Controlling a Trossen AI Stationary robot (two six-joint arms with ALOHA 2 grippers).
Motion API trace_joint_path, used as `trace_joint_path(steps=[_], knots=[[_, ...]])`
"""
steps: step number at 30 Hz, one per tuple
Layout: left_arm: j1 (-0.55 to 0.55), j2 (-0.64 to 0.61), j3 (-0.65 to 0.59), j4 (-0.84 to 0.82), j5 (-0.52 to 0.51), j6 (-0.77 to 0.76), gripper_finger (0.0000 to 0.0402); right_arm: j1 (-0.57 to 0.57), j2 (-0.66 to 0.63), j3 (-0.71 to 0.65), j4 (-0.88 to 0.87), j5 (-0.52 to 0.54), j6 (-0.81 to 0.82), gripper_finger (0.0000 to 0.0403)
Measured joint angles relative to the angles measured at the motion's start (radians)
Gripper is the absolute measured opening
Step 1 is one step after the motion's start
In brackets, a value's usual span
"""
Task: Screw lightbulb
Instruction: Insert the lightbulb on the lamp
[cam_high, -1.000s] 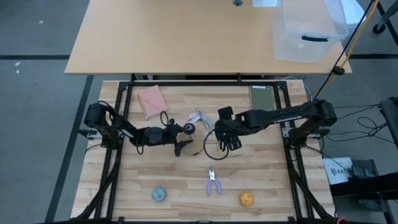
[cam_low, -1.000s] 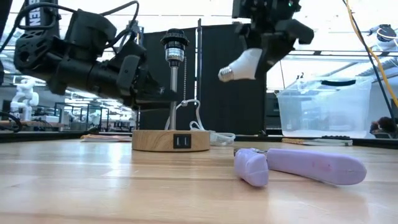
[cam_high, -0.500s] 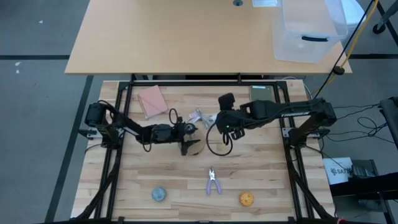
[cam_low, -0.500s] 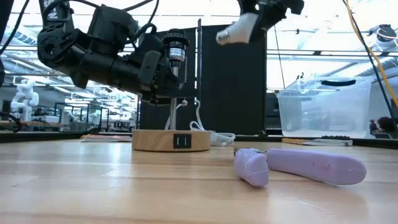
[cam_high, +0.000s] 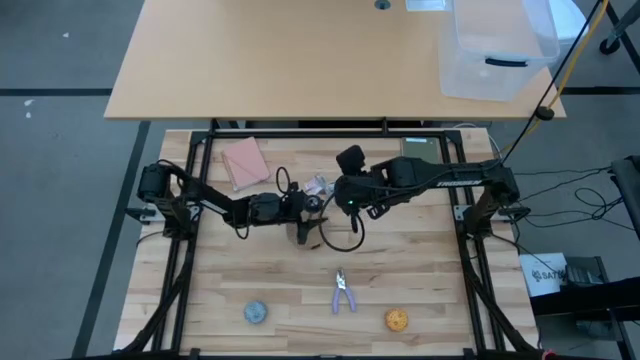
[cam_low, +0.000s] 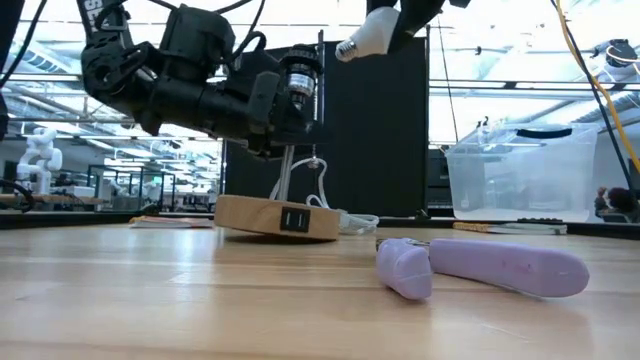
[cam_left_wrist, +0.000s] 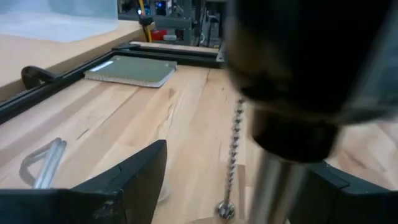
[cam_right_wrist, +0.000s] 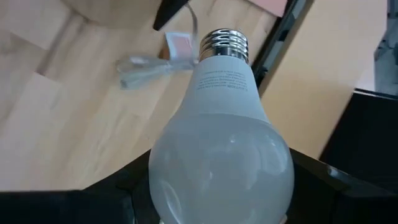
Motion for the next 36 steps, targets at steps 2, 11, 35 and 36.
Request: trace_joint_path(steps=[2,11,35,36], knots=[[0.008,0.02,0.013,0.001,0.002,0.005,0.0258,0.0,0.016,0.029,-0.017,0.011,-0.01,0.0247],[0.022,0.21,0.036,0.035,0.005,-0.061,0.0187,0.004,0.026,0.072,-0.026,0.01,0.004,0.0247],[0.053,0.357,0.278,0.017,0.108,0.013,0.0016,0.045,0.025,0.072,-0.047,0.132,-0.03,0.0247],[0.058,0.379,0.294,0.021,0.122,0.006,0.0016,0.05,0.025,0.072,-0.049,0.14,-0.032,0.0247]])
